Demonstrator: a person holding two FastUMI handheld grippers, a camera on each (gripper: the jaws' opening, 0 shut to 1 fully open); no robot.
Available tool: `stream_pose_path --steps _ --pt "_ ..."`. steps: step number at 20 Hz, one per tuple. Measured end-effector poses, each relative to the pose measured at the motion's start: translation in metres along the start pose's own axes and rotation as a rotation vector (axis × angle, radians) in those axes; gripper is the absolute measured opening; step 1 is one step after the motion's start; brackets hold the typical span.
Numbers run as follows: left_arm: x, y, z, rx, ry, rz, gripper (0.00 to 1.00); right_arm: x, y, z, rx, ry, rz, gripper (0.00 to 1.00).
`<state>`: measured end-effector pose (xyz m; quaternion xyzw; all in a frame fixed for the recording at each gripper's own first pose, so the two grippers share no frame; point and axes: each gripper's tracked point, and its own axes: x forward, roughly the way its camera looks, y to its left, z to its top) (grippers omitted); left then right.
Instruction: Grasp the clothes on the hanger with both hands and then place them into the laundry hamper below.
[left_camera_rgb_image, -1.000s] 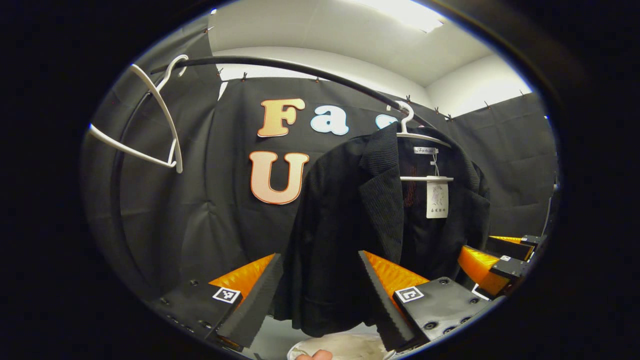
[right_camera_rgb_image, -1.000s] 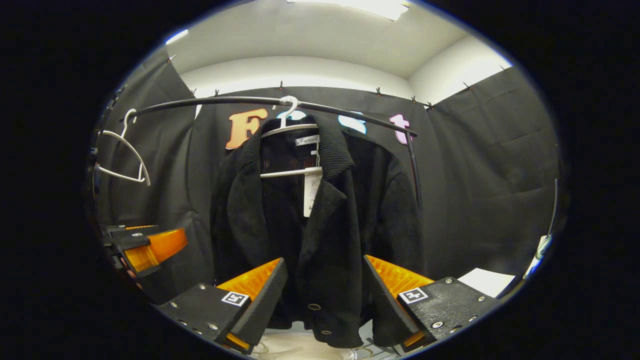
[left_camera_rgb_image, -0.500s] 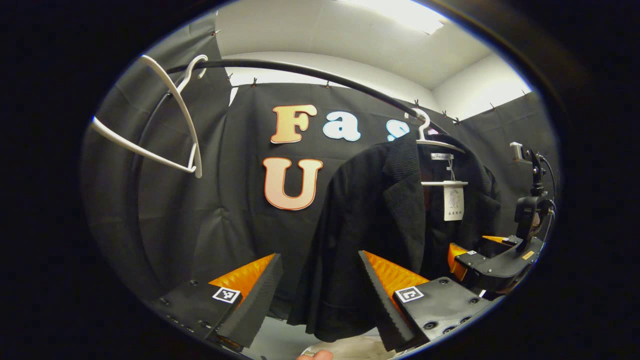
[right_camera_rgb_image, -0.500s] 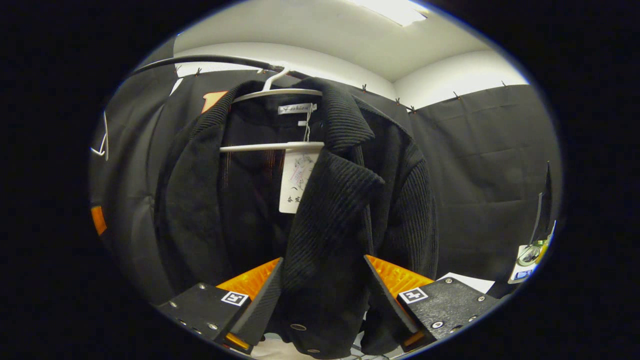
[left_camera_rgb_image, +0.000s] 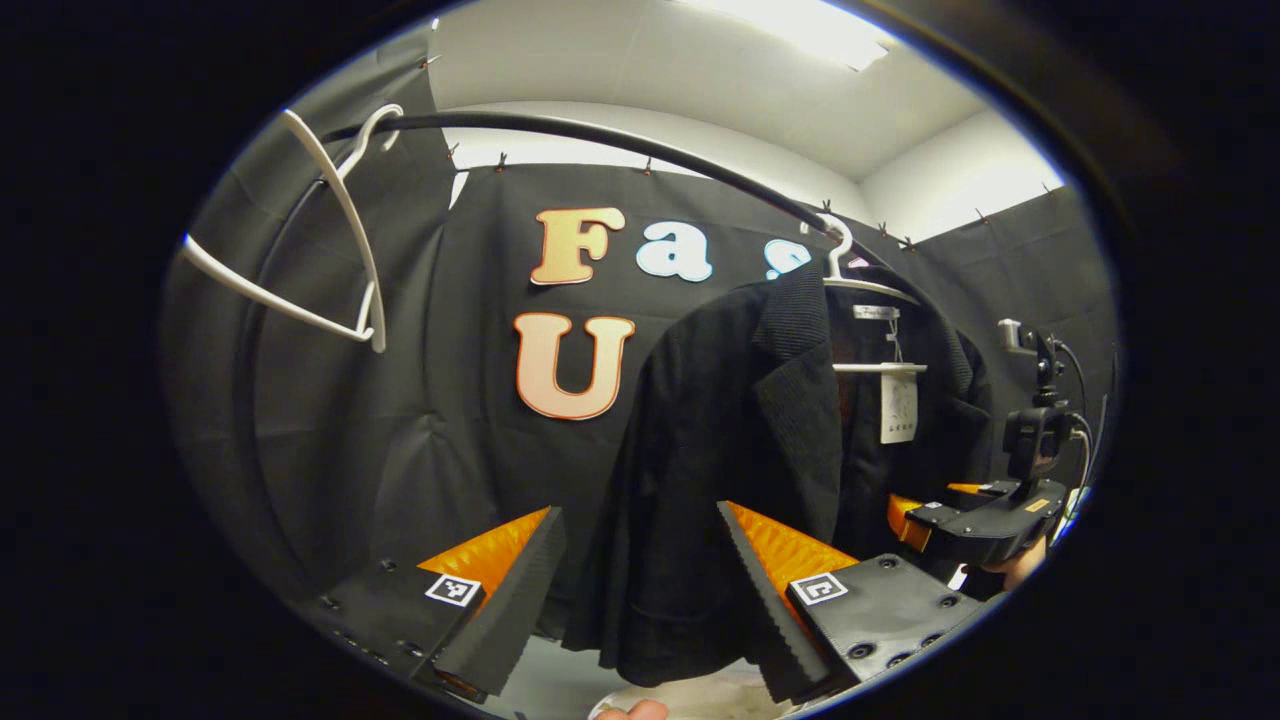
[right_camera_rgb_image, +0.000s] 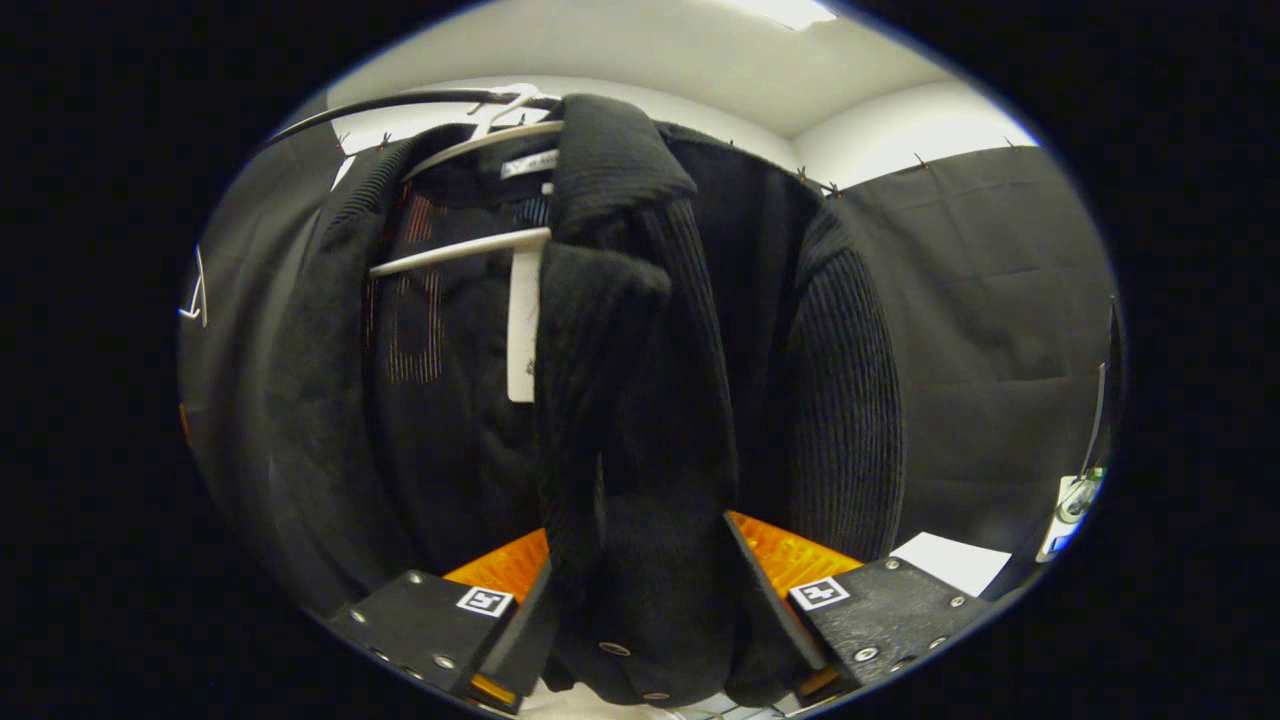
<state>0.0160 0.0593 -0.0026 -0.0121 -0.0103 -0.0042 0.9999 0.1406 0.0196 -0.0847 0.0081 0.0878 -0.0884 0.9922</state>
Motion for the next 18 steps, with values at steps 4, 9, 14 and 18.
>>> stream_pose_path --steps 4,9,14,18 --pt "0.006 -0.050 -0.005 -0.042 0.012 -0.132 0.96 -0.006 -0.013 -0.011 0.032 0.034 0.032 0.32" --pt "0.033 -0.106 -0.025 -0.038 0.034 -0.237 0.96 -0.027 -0.019 -0.004 -0.029 0.016 0.094 0.08" --pt "0.078 -0.136 -0.048 0.087 -0.004 -0.178 0.96 -0.065 -0.012 0.000 -0.012 0.023 0.165 0.07" --pt "0.106 -0.138 -0.054 0.108 -0.048 -0.052 0.99 -0.069 -0.011 0.005 -0.012 0.010 0.188 0.07"
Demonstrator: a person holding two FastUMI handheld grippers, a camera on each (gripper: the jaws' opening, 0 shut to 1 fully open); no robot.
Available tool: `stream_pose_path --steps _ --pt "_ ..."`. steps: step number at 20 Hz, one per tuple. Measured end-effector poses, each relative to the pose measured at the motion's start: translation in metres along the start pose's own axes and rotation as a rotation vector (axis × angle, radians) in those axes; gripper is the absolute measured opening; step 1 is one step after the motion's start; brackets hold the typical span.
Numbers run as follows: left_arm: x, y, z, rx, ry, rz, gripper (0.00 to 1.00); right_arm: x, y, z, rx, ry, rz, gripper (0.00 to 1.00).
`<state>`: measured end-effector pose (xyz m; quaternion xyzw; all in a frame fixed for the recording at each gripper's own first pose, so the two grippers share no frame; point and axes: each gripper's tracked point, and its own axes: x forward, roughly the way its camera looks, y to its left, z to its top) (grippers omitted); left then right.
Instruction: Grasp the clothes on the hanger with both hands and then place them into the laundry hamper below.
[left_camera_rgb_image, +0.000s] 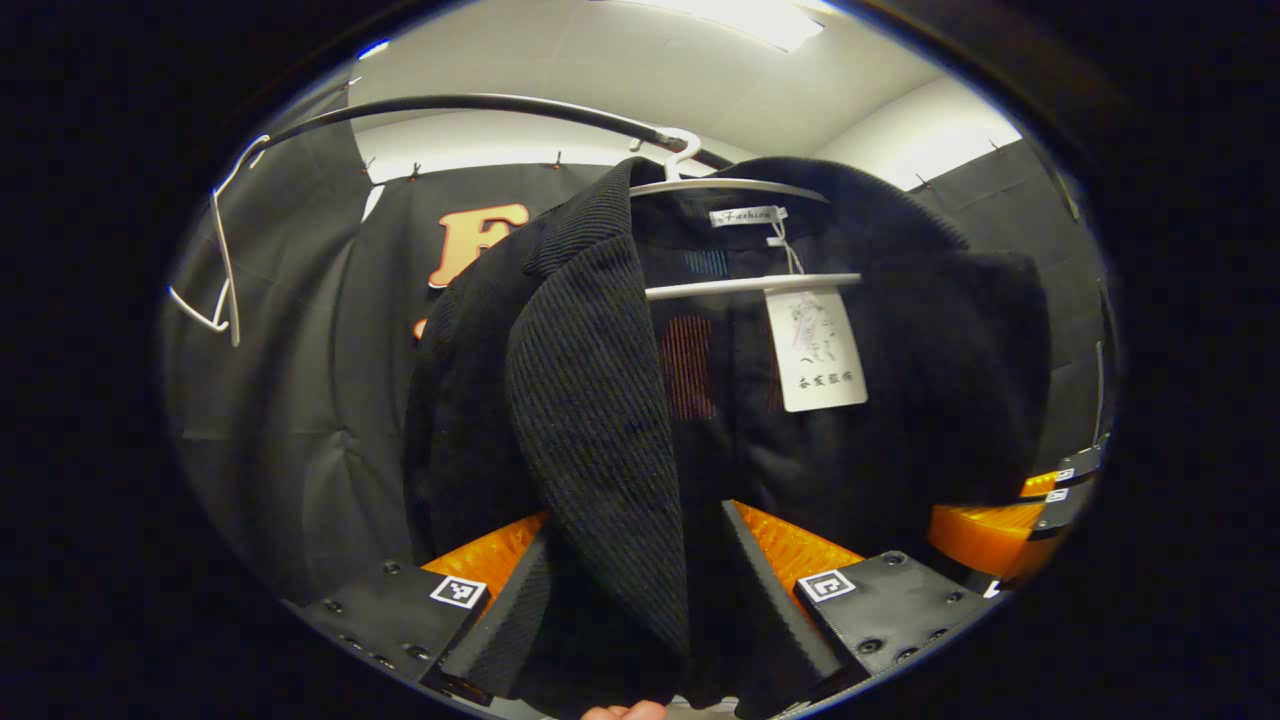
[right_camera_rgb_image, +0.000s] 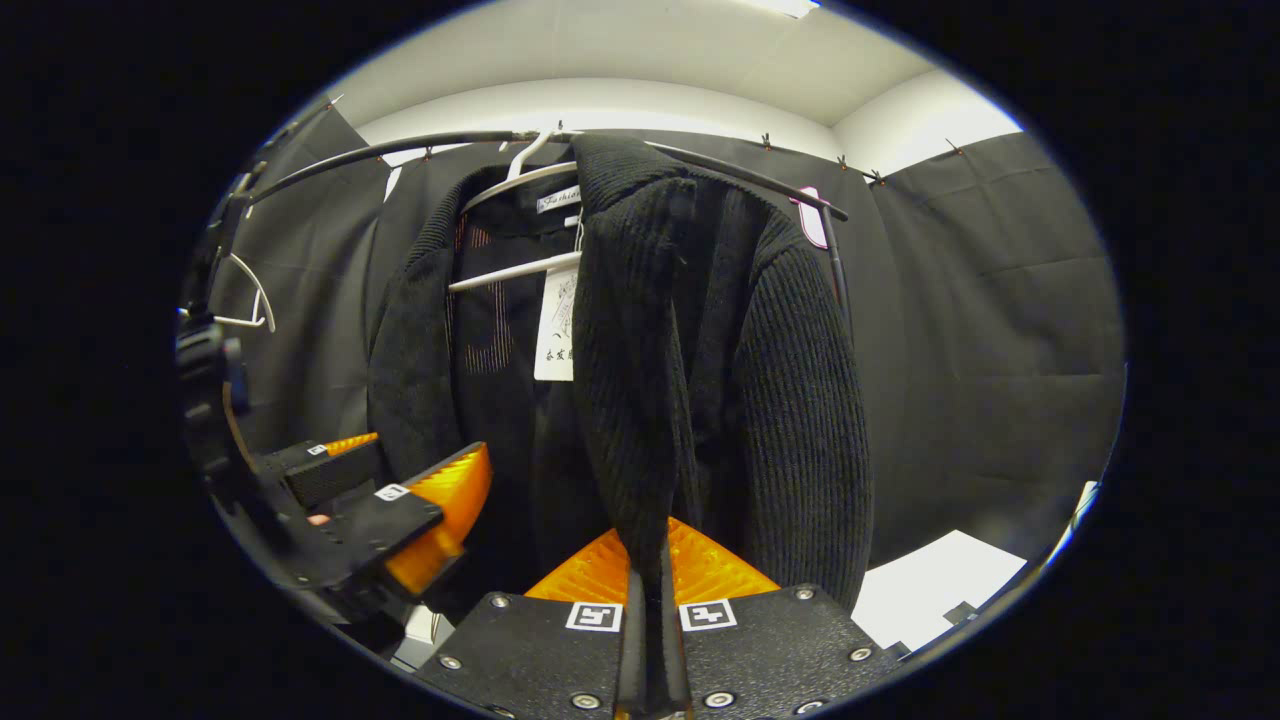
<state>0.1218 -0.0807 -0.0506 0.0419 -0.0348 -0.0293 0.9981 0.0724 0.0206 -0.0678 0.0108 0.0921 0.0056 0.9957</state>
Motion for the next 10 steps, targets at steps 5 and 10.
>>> stream_pose_path --steps 5,10 --pt "0.016 0.031 0.009 0.029 -0.062 0.095 0.97 -0.005 0.001 0.004 -0.007 -0.023 0.009 0.07" --pt "0.016 0.062 -0.002 0.015 -0.012 0.054 0.58 -0.007 -0.001 0.006 -0.020 -0.037 0.008 0.14"
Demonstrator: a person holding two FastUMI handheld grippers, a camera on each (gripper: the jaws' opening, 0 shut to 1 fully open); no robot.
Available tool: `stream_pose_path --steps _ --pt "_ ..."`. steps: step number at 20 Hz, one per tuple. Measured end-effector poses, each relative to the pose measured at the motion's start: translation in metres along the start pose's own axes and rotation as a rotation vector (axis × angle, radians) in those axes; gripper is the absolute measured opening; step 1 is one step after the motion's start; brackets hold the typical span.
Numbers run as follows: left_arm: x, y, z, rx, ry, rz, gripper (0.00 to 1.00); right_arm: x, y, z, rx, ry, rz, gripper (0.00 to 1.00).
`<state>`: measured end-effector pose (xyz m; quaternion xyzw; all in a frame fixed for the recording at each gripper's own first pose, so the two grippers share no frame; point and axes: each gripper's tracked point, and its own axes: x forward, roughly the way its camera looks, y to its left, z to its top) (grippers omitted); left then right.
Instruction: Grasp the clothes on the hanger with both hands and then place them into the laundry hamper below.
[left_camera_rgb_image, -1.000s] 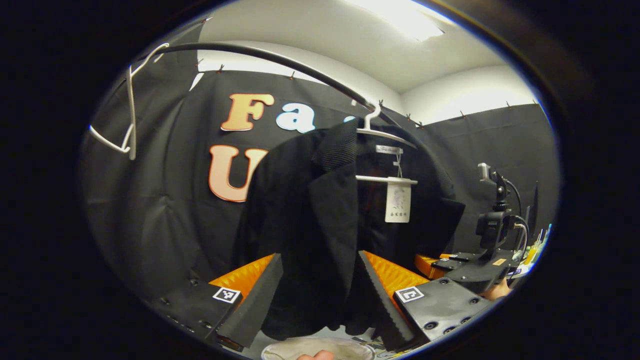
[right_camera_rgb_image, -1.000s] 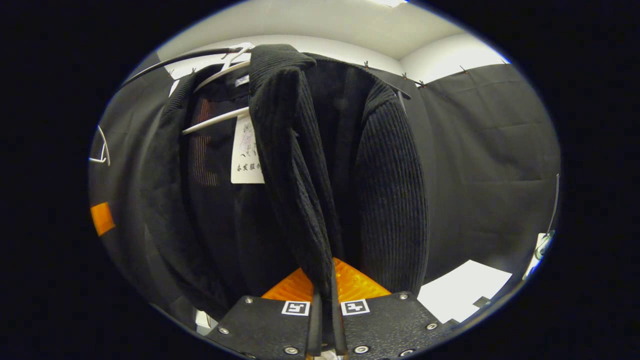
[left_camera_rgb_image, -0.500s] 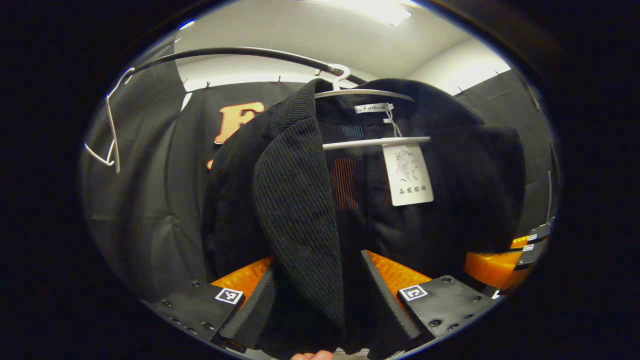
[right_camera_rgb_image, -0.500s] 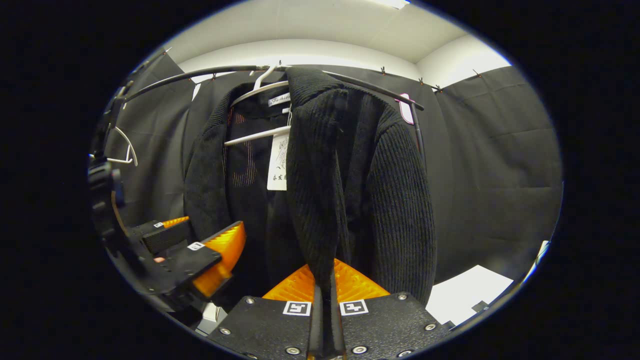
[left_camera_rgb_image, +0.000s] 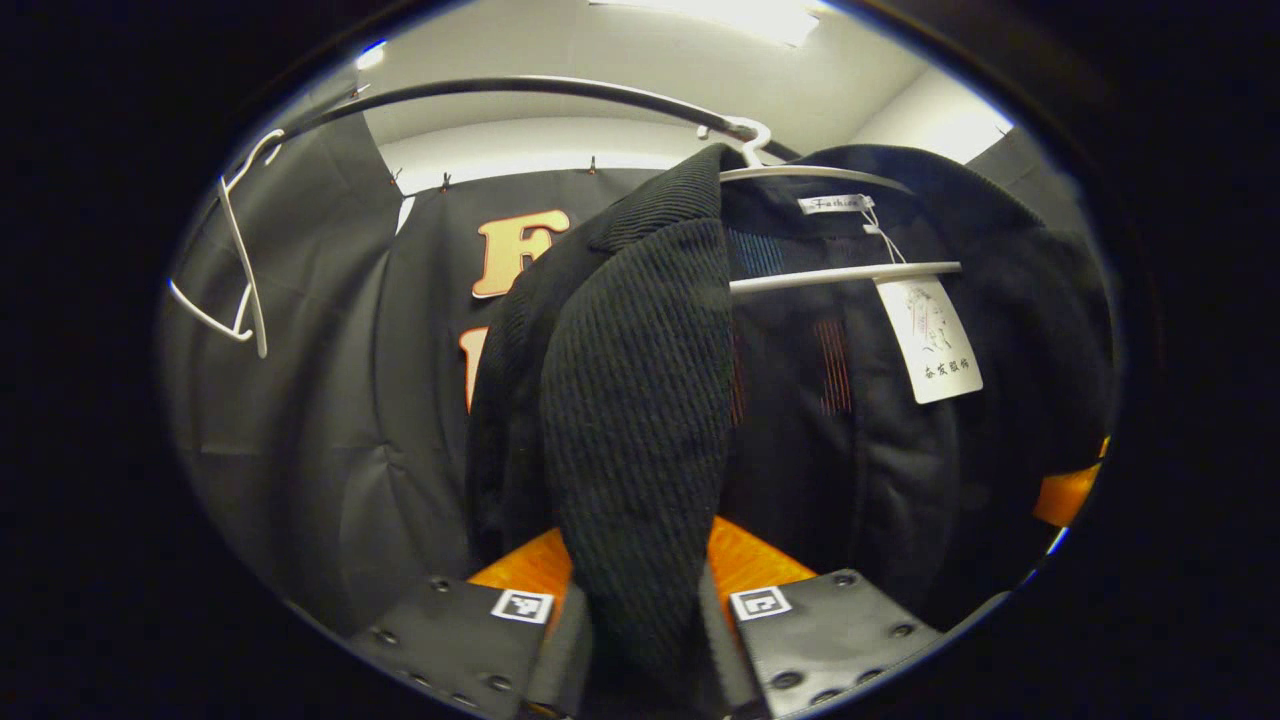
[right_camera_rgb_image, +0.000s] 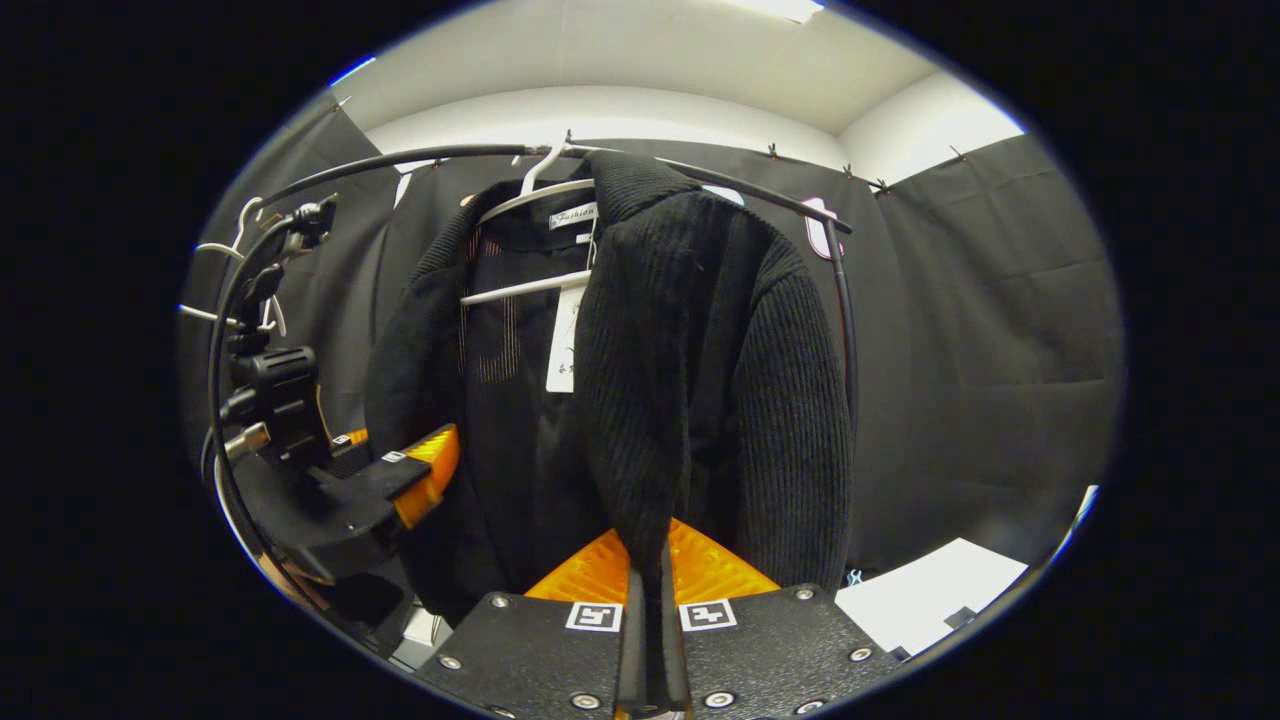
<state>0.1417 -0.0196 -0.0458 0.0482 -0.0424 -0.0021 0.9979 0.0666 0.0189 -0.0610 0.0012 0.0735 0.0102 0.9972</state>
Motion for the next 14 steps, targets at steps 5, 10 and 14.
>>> stream_pose_path --steps 5,10,14 --pt "-0.017 0.022 0.012 -0.071 0.020 -0.048 0.27 -0.002 -0.003 0.007 -0.029 -0.034 -0.030 0.05" --pt "-0.036 0.022 0.033 -0.092 -0.012 -0.092 0.16 -0.011 0.008 0.032 -0.005 -0.117 -0.010 0.02" --pt "-0.040 0.022 0.061 -0.034 -0.029 -0.072 0.10 -0.018 -0.007 0.067 -0.025 -0.169 -0.032 0.01"
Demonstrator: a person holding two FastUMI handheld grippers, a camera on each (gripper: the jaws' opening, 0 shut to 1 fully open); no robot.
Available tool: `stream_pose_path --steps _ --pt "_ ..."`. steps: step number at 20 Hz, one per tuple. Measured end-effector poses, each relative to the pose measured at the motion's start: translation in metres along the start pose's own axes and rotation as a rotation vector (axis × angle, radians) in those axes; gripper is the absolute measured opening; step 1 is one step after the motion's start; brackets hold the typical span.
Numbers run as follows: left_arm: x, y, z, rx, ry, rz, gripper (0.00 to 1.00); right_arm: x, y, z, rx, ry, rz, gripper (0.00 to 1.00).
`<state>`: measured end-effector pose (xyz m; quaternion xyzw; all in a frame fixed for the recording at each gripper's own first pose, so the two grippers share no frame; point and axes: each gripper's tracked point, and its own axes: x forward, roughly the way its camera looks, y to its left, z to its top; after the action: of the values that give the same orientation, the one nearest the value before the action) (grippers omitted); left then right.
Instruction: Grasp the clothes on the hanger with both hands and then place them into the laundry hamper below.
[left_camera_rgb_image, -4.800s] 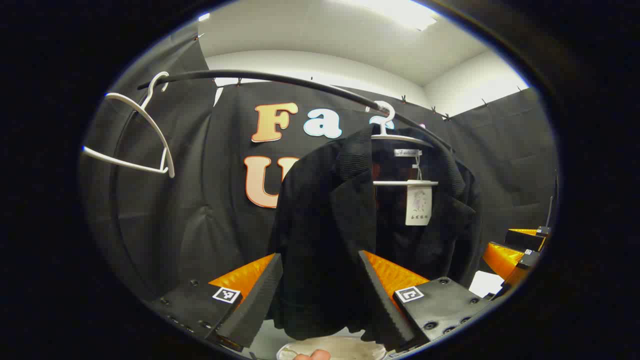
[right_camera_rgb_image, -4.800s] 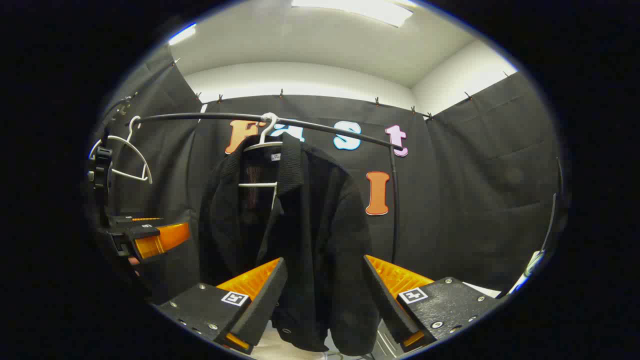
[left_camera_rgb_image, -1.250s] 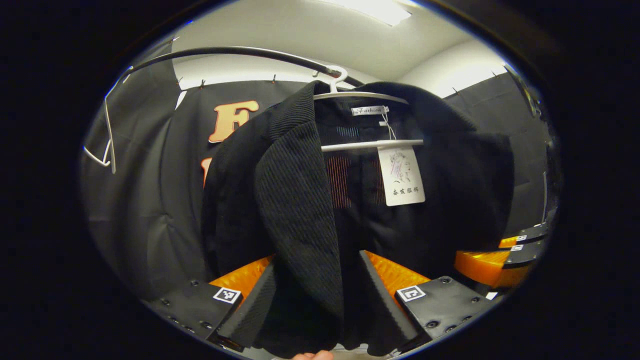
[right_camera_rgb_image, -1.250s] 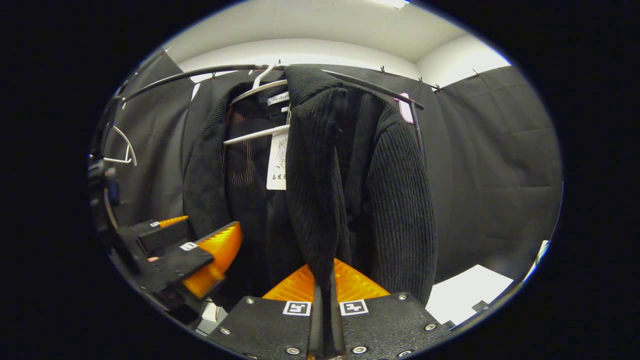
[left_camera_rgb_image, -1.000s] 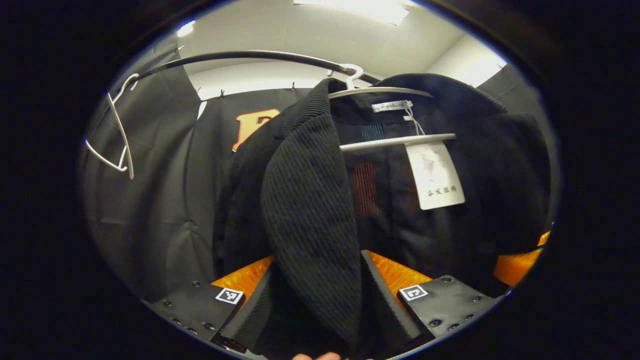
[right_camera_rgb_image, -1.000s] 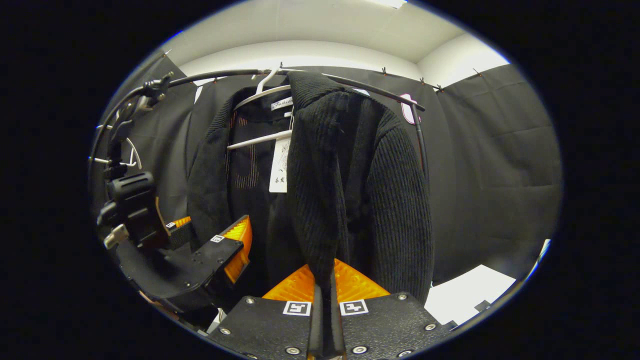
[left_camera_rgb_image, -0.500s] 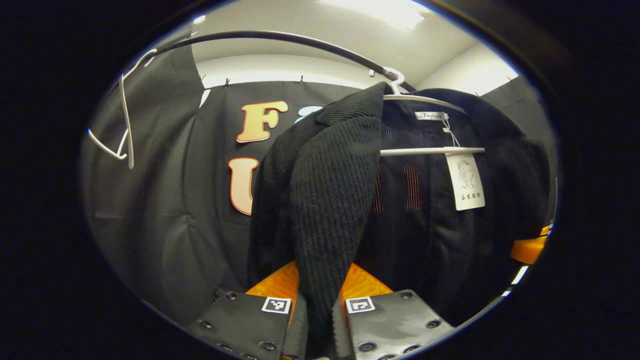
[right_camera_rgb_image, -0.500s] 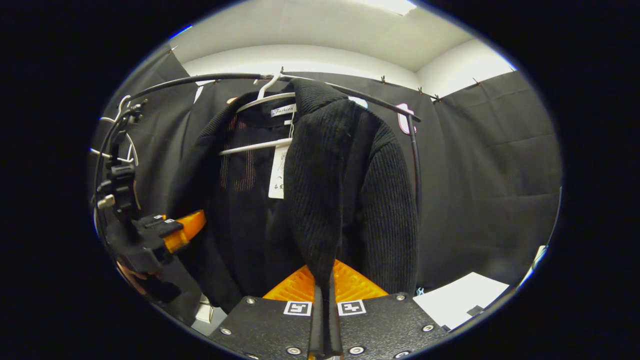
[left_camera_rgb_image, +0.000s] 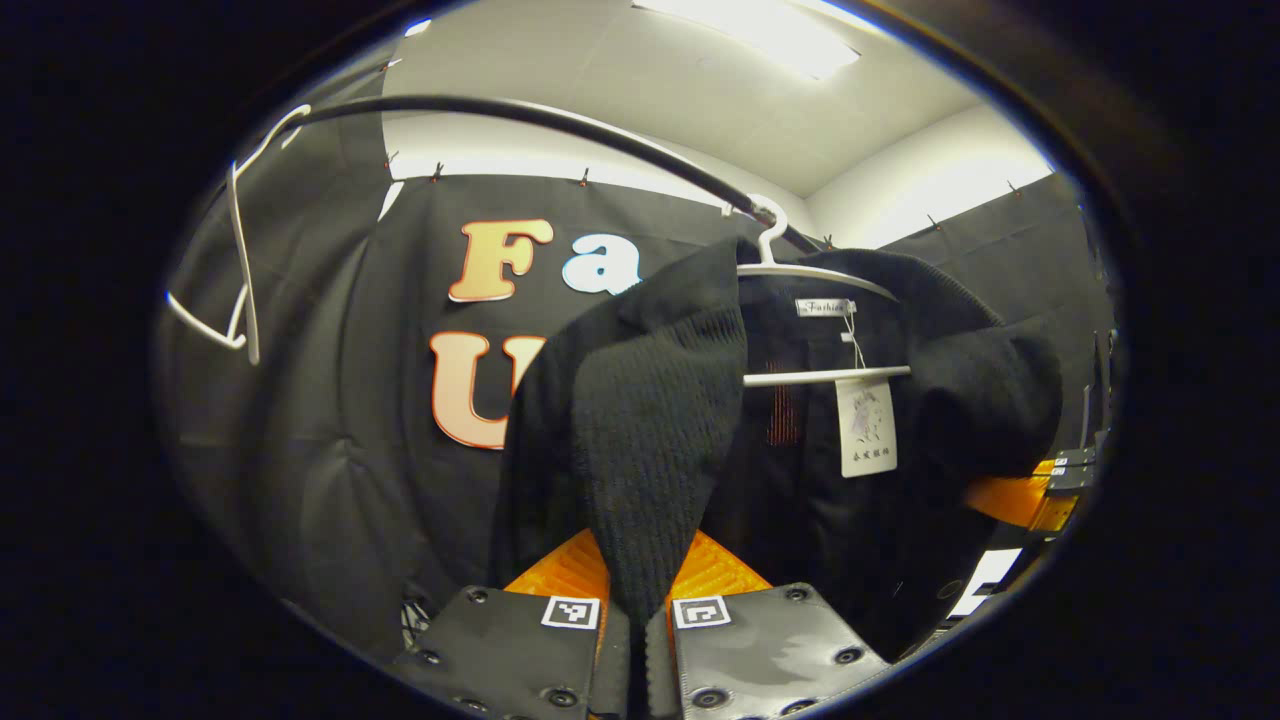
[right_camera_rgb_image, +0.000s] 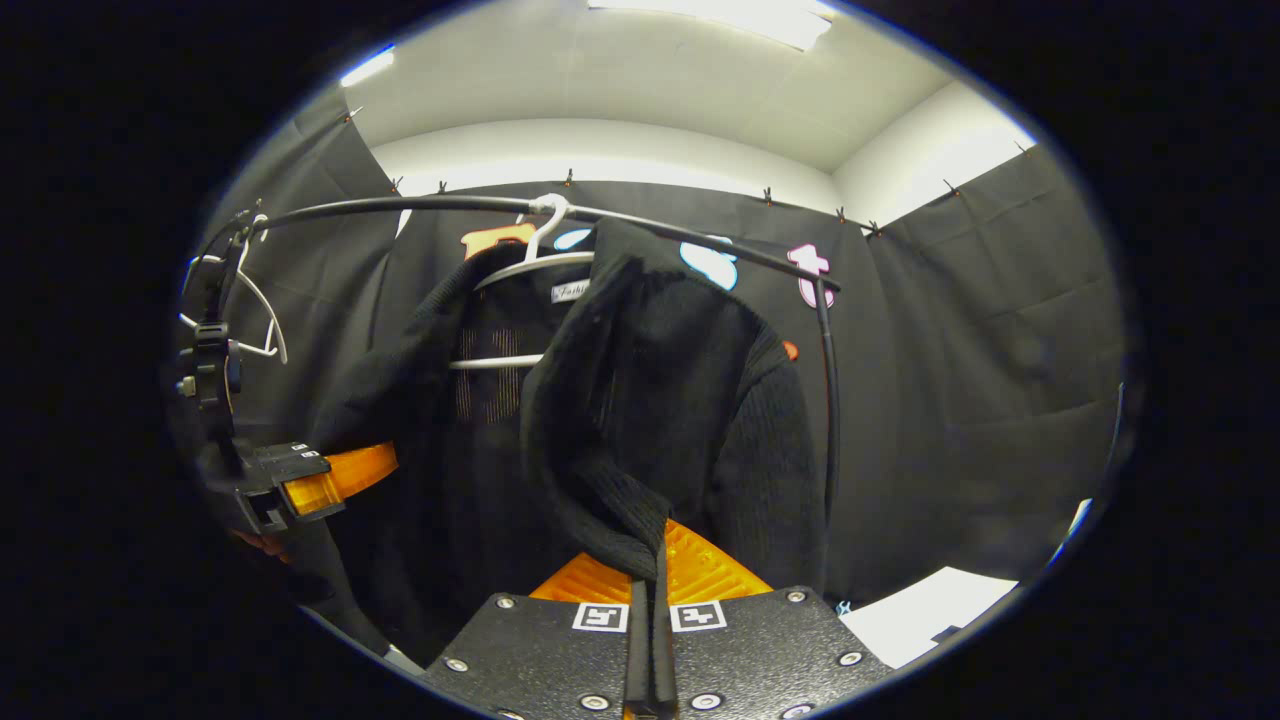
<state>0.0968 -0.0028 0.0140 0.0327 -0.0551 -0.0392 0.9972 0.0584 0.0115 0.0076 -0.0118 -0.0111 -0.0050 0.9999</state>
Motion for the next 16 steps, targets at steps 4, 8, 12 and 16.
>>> stream_pose_path --steps 4,8,12,16 --pt "-0.001 0.000 0.047 0.097 -0.079 0.026 0.10 0.000 -0.029 0.058 -0.033 -0.094 -0.056 0.01" --pt "0.002 0.001 0.063 0.077 -0.136 0.037 0.13 0.003 -0.069 0.125 -0.071 -0.189 -0.126 0.00" --pt "0.001 0.005 0.074 0.089 -0.174 0.052 0.13 0.017 -0.111 0.182 -0.108 -0.231 -0.194 0.00" --pt "-0.003 0.008 0.087 0.074 -0.185 0.059 0.13 0.065 -0.144 0.216 -0.102 -0.231 -0.221 0.00"
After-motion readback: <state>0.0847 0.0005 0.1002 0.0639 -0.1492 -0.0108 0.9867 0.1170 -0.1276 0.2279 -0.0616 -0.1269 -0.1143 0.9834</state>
